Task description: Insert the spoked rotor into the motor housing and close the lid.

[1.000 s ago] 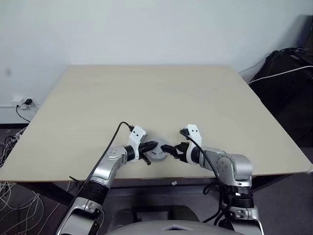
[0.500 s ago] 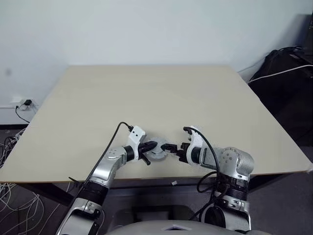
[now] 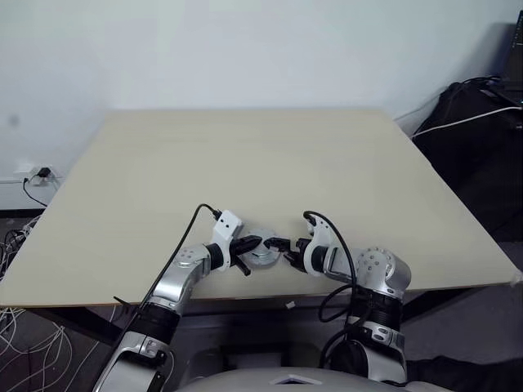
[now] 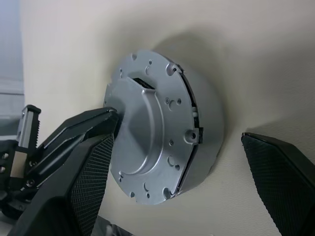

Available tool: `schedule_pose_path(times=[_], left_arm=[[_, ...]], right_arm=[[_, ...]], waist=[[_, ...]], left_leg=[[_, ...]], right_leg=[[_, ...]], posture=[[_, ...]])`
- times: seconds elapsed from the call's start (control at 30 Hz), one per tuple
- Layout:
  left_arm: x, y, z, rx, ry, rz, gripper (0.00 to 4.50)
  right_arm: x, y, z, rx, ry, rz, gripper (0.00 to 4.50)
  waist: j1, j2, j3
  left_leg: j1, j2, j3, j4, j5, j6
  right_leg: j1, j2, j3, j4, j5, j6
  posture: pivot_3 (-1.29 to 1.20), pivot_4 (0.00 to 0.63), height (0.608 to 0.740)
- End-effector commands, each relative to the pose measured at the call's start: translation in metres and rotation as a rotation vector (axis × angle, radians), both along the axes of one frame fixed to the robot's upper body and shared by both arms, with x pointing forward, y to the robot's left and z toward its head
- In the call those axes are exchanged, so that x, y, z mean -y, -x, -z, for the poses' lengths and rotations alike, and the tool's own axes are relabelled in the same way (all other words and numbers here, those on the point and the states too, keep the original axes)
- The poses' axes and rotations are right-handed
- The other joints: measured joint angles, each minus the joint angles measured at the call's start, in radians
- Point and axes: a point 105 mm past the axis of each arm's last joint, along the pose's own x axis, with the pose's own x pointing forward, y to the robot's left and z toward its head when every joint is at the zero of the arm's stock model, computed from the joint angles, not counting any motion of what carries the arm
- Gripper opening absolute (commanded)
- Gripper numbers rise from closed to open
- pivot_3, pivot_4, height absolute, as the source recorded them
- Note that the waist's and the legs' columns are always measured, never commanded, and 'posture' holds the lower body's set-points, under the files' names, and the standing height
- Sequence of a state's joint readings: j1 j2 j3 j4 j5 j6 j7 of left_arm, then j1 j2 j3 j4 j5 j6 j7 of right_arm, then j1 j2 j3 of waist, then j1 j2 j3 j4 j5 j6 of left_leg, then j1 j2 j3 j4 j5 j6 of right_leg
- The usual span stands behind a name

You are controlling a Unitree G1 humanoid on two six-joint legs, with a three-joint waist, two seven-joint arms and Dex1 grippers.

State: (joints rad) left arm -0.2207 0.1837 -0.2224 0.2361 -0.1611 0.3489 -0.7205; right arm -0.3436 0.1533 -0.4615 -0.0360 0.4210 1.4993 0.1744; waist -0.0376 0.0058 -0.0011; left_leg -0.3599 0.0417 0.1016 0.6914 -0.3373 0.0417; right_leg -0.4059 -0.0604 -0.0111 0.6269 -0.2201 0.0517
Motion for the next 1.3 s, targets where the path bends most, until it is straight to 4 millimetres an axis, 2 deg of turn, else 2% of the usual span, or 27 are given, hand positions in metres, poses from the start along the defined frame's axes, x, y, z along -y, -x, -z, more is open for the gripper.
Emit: schedule_pose_path(times=[0.03, 0.23, 0.67, 1.03, 1.3], left_arm=[[0.0, 0.005, 0.007, -0.035, -0.012, 0.006, 0.0], [0.0, 0.005, 0.006, -0.035, -0.012, 0.008, 0.0], [0.0, 0.008, 0.006, -0.041, -0.011, 0.01, 0.0], [0.0, 0.009, 0.007, -0.045, -0.012, 0.013, 0.0], [0.0, 0.01, 0.007, -0.047, -0.01, 0.013, 0.0]], right_arm=[[-0.009, -0.006, -0.007, 0.023, -0.058, 0.014, 4.48], [-0.019, -0.006, -0.014, 0.031, -0.166, 0.006, 4.48], [-0.032, -0.01, -0.016, 0.025, -0.291, 0.036, 4.48], [-0.043, -0.002, -0.041, 0.086, -0.448, -0.055, 4.48], [-0.042, 0.007, -0.026, 0.021, -0.383, -0.05, 4.48]], waist=[[0.0, 0.0, 0.0], [-0.002, 0.0, 0.0], [-0.005, 0.001, 0.0], [-0.021, 0.001, 0.0], [-0.025, 0.001, 0.0]], left_leg=[[0.0, 0.0, 0.0, 0.0, 0.0, 0.001], [0.0, 0.0, 0.0, 0.0, -0.001, 0.001], [0.0, 0.0, 0.0, 0.0, -0.001, 0.002], [-0.001, 0.001, 0.0, 0.0, -0.001, 0.001], [-0.001, 0.001, 0.0, 0.0, -0.001, 0.002]], right_leg=[[0.0, 0.0, 0.0, 0.0, 0.0, 0.0], [0.0, 0.0, 0.0, 0.0, 0.0, 0.0], [0.0, 0.0, 0.0, 0.0, 0.0, 0.0], [-0.001, 0.001, 0.0, 0.0, 0.0, 0.0], [-0.002, 0.001, 0.0, 0.0, 0.0, 0.0]], posture=[[0.0, 0.0, 0.74], [0.0, 0.0, 0.74], [0.0, 0.0, 0.74], [0.0, 0.0, 0.74], [0.0, 0.0, 0.74]])
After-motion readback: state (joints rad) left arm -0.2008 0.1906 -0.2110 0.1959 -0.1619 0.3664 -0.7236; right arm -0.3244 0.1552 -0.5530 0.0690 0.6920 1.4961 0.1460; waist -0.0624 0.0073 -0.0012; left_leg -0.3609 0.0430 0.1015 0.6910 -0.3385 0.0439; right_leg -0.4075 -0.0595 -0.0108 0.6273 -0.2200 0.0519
